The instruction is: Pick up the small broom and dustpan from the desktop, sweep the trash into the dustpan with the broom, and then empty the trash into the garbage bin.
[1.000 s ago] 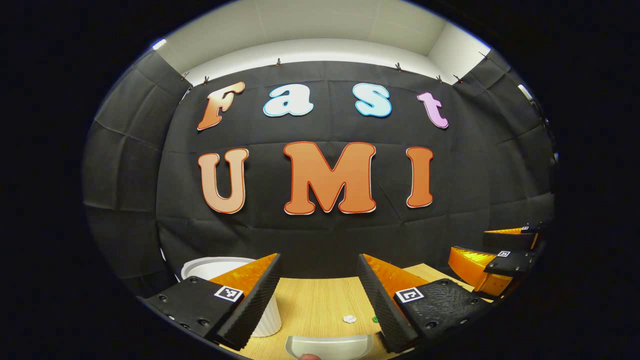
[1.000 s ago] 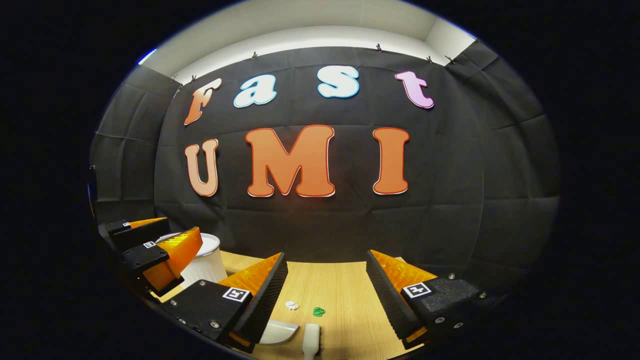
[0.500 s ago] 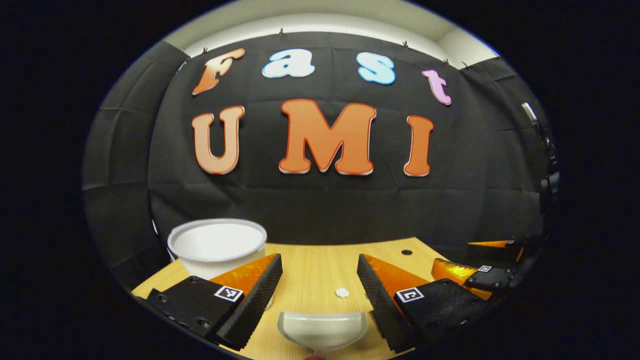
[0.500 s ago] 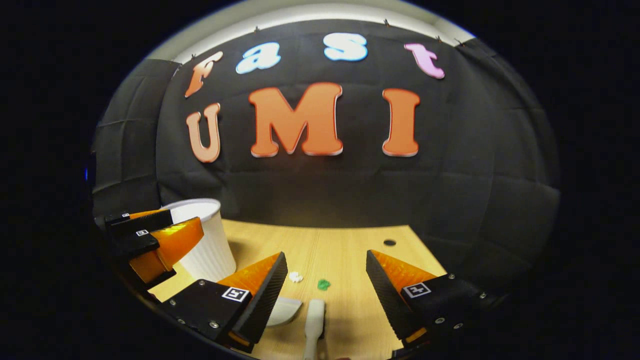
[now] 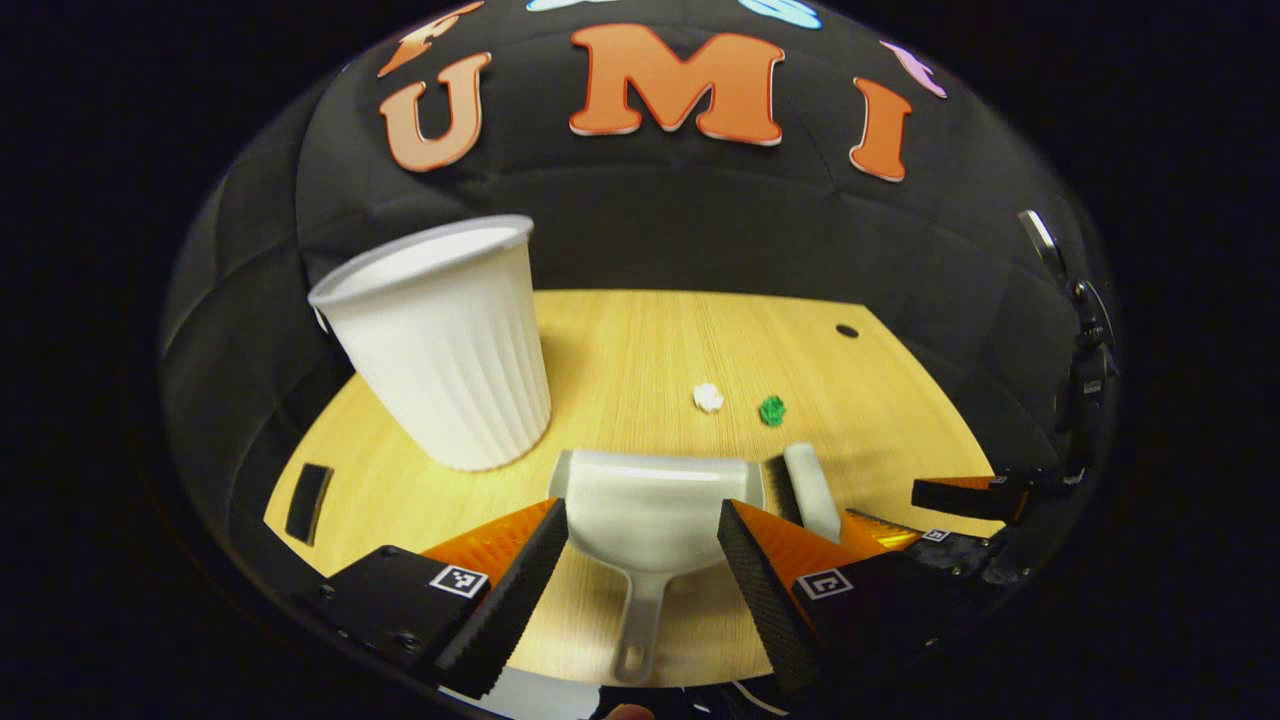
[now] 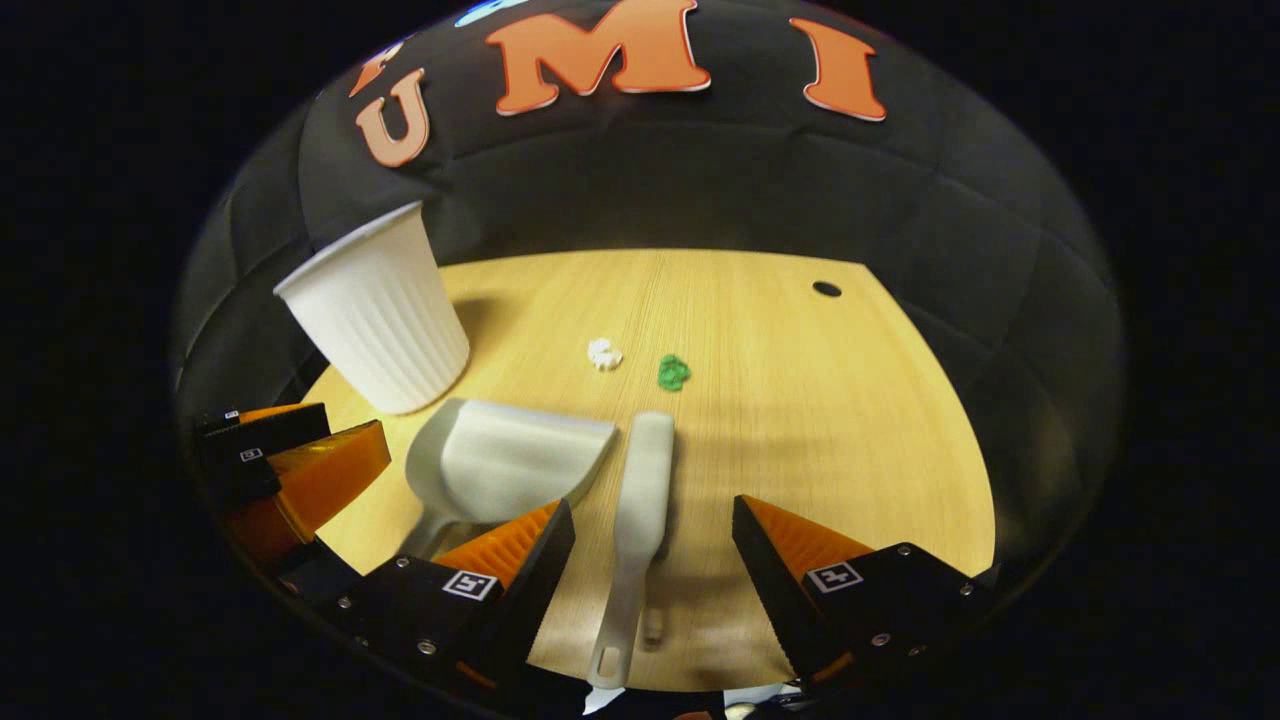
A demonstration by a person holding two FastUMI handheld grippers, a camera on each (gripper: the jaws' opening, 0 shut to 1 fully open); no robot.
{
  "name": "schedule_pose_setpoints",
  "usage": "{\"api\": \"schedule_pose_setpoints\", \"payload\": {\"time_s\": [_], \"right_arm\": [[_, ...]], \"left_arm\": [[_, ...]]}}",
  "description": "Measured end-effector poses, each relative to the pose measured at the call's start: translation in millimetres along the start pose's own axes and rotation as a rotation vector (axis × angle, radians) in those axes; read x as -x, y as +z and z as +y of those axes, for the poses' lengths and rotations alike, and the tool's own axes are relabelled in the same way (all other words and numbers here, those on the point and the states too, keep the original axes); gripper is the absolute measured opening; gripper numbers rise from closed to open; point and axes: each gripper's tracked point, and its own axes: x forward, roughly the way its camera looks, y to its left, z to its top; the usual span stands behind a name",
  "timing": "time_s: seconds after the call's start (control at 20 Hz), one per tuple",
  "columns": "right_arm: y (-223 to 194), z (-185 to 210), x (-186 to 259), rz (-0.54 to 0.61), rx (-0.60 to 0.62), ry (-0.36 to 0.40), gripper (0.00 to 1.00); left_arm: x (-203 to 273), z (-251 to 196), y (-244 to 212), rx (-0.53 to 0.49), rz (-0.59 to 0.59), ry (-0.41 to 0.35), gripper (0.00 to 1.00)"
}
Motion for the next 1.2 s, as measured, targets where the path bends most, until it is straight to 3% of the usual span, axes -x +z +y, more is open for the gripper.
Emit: {"api": "schedule_pose_setpoints", "payload": {"time_s": [0.25,0.5,0.95,1.0,1.1,1.15,1.2], "right_arm": [[-20.5,1.4,-15.0,0.092,0.079,0.022,0.96],[-31.0,2.6,-42.1,0.194,0.042,0.003,0.96],[-40.1,2.8,-74.2,0.334,0.040,-0.038,0.93],[-34.8,1.6,-78.0,0.314,0.047,-0.042,0.92],[-32.6,2.1,-82.1,0.318,0.055,-0.038,0.79],[-24.3,0.0,-73.8,0.322,0.049,-0.043,0.51],[-28.5,-0.1,-78.6,0.321,0.043,-0.038,0.60]], "left_arm": [[-17.0,-2.2,-28.8,0.069,0.333,-0.040,0.98],[-42.0,-1.1,-54.6,0.022,0.501,-0.066,0.98],[-82.0,0.6,-53.6,-0.118,0.695,-0.100,0.95],[-85.3,0.7,-54.7,-0.133,0.709,-0.095,0.91],[-86.5,4.4,-52.5,-0.164,0.720,-0.082,0.83],[-86.1,5.6,-49.3,-0.153,0.718,-0.073,0.77],[-81.7,6.7,-49.9,-0.150,0.733,-0.078,0.47]]}}
